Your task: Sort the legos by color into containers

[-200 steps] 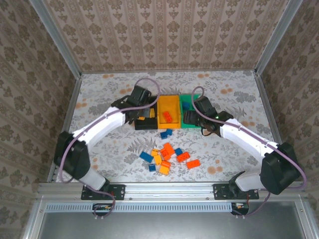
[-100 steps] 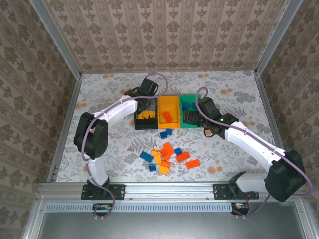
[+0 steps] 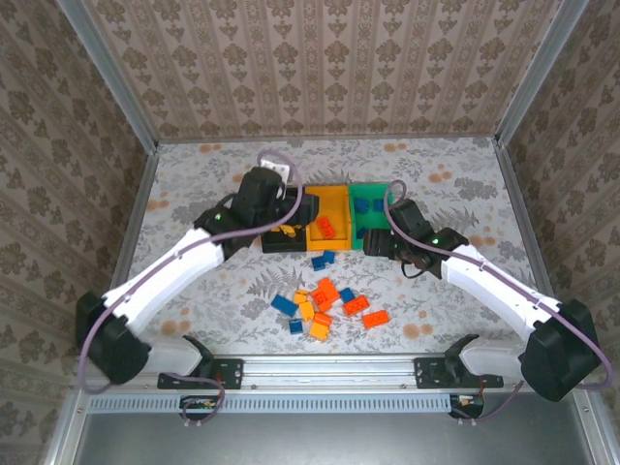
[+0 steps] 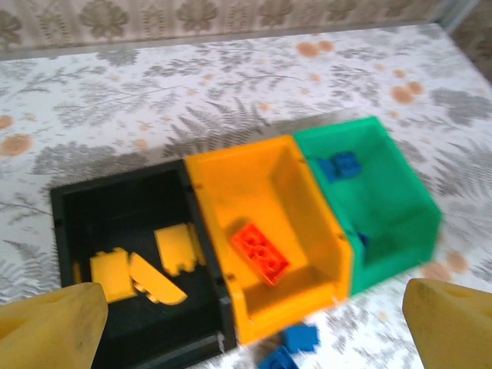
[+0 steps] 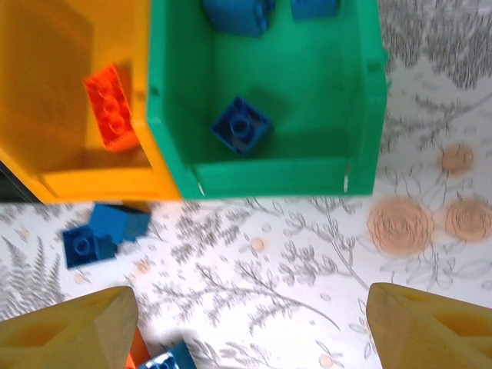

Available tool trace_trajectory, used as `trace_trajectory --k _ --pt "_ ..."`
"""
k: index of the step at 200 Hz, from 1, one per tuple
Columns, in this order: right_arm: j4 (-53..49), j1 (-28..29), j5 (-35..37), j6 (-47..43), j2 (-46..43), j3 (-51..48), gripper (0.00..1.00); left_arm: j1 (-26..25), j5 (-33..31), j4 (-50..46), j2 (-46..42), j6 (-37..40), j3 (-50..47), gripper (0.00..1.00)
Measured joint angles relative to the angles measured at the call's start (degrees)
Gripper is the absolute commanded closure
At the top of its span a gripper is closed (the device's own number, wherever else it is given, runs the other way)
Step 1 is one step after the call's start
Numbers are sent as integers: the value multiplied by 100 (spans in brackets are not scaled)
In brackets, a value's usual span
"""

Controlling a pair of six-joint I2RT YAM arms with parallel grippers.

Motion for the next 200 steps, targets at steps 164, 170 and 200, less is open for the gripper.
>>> trace_trajectory --k 164,170,200 --pt "-315 2166 -295 -297 1440 -382 3 -313 -367 205 -2087 -1244 -2981 0" --pt "-313 2173 -251 -297 1478 -382 3 -313 -382 205 -2087 -1244 -2981 0" --pt "-275 2177 -83 -302 1665 -382 5 -302 -428 203 -2087 -1244 -2981 0"
